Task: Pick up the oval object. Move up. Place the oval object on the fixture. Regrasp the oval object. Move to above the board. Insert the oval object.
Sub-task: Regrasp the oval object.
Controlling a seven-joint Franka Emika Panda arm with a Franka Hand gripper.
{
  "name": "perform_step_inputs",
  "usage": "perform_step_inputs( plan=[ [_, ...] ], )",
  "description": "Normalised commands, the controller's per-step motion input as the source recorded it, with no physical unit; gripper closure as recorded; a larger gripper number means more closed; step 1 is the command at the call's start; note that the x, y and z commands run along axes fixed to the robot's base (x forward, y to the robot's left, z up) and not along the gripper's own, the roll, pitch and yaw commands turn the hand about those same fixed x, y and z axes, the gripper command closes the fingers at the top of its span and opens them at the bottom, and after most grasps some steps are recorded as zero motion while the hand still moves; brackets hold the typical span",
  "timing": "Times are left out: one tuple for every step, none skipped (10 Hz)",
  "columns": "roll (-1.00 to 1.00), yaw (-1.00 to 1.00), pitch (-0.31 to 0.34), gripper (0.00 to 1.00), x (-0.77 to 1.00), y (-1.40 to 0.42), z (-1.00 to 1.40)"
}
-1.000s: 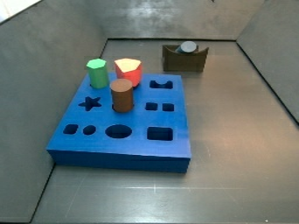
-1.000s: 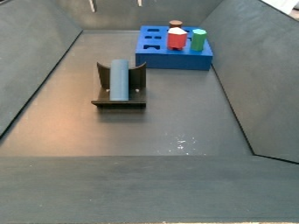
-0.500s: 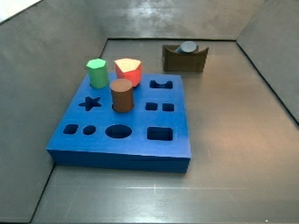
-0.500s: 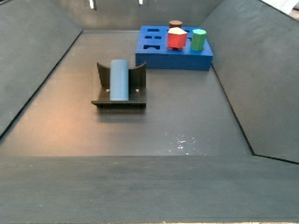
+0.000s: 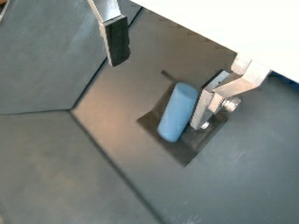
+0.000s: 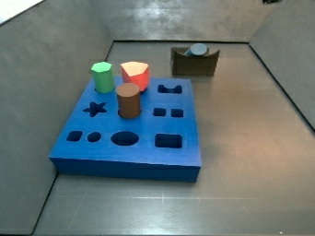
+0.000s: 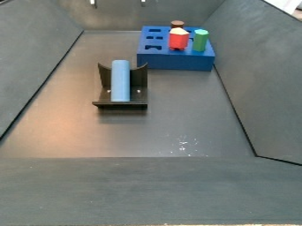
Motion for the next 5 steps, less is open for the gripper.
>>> perform_step_inputs(
  plan=[
    [0.72,0.10,0.121,0.00,0.09,-0.04,-0.02],
    [0.45,0.12,0.116,0.00,0.09,-0.04,-0.01],
    [0.34,0.12,0.109,0.00,0.09,-0.03,-0.01],
    [0.23,0.14,0.091,0.00,0.08,-0.02,0.00],
    [0.19,0.16,0.028,0.00,0.03,0.08,-1.00]
  ],
)
